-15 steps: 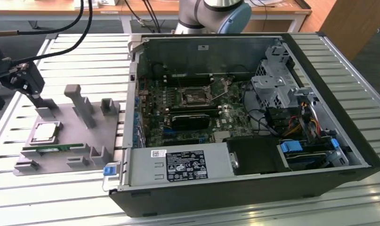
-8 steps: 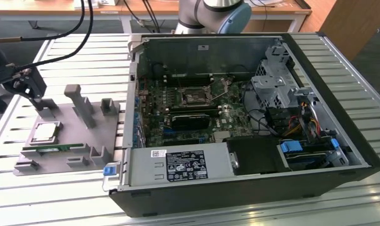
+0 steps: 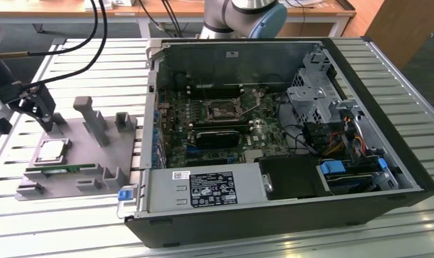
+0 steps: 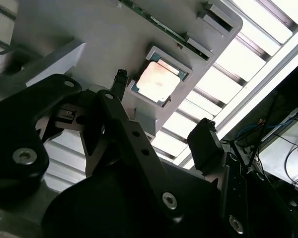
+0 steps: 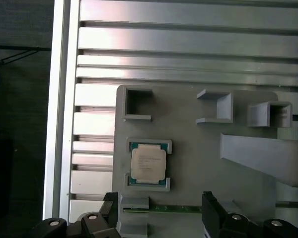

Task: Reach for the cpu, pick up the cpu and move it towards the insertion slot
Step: 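Pick up the cpu and move it towards the insertion slot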

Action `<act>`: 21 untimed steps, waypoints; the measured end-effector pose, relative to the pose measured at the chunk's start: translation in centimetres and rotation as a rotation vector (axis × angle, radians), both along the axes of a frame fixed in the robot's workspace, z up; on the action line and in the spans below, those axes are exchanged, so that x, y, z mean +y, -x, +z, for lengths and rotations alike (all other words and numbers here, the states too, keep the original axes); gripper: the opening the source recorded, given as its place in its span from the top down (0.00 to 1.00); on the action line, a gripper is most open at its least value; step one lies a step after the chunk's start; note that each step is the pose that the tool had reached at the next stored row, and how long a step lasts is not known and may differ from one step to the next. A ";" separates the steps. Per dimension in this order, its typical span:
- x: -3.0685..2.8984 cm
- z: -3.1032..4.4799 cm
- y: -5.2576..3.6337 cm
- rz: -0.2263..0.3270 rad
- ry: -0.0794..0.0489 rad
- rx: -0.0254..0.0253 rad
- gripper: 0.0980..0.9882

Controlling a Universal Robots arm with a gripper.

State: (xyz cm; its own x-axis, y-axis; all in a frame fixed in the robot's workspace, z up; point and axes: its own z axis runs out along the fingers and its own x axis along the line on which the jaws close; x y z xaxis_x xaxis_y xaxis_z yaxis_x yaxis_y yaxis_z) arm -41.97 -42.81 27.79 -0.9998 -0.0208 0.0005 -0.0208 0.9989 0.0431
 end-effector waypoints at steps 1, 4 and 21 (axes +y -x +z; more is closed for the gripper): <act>0.00 -0.18 0.02 0.000 0.000 0.0000 0.25; 0.00 -0.72 0.05 0.000 0.000 0.0000 0.24; 0.57 -3.81 0.52 0.000 -0.001 0.0000 0.17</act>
